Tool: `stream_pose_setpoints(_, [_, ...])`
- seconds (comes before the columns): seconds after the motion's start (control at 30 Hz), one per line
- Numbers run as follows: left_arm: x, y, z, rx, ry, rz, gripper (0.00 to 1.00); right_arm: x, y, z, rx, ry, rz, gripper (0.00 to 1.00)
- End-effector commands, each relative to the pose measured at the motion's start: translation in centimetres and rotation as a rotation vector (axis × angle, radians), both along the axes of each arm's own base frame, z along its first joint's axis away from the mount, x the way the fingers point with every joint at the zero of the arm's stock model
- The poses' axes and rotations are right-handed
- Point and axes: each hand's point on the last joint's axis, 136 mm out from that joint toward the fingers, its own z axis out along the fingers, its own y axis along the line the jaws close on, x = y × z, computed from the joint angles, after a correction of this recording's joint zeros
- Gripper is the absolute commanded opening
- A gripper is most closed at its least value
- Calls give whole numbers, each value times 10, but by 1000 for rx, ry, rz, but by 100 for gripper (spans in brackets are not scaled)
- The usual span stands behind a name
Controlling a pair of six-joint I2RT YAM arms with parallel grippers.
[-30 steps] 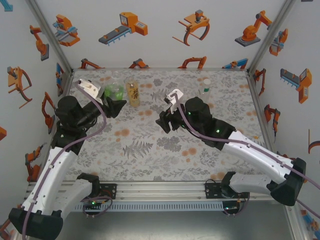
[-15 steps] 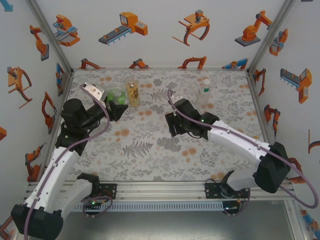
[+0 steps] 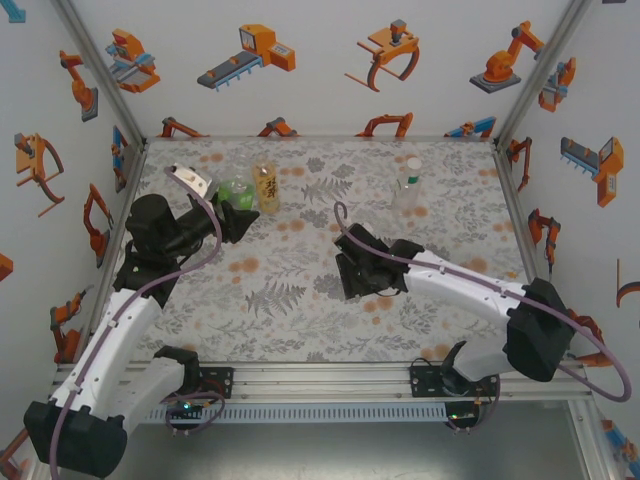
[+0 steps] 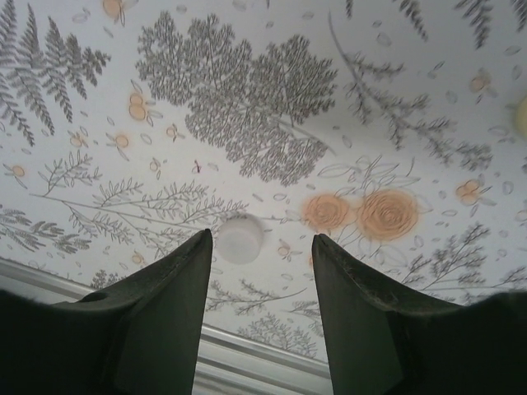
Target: Screw on the bottle caps
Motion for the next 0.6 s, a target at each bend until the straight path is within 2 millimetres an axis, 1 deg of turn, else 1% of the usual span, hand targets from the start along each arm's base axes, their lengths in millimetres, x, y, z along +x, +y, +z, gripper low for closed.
stream_pose_setpoints(0.0, [-4, -2, 10, -21, -11, -30, 0, -8, -3, -6, 0, 14, -95, 49])
stream_pose_setpoints(0.27, [-6, -5, 12, -27, -10, -52, 0, -28, 5, -22, 14, 27, -124, 49])
stream_pose_setpoints(0.4, [-6, -4, 12, -26, -7, -51, 0, -33, 11, -32, 28, 37, -123, 49])
stream_pose_setpoints(0.57, [-6, -4, 10, -23, -3, -47, 1, -35, 12, -46, -4, 44, -124, 49])
